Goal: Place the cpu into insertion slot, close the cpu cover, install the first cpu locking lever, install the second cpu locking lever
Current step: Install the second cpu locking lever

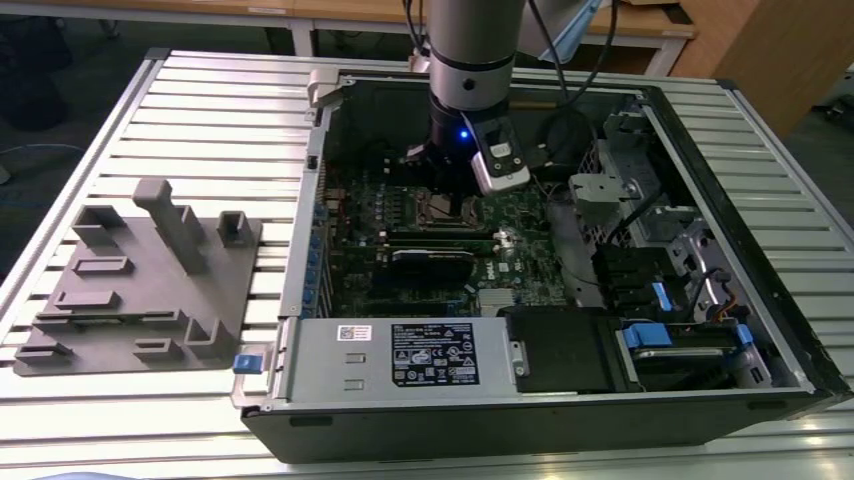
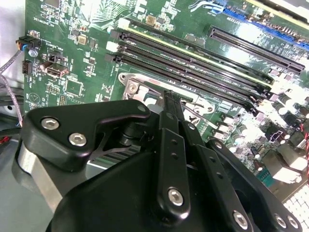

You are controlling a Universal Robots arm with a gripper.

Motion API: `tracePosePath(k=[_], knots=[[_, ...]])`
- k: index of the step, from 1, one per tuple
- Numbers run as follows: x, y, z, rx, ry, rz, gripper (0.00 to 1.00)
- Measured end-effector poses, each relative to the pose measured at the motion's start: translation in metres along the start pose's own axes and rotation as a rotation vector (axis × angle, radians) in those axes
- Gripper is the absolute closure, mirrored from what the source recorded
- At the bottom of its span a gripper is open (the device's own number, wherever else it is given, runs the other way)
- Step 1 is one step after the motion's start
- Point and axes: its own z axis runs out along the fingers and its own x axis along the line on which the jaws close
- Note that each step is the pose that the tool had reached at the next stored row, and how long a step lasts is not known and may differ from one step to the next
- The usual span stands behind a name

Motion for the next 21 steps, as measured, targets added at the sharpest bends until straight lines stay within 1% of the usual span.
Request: tracePosePath(k=[13,21], knots=[[0.0003,-0.0002,0.0035,0.0002,0.0001,0.0,0.89],[0.0004,-0.0002,0.0043,0.0003,0.0001,0.0,0.89]])
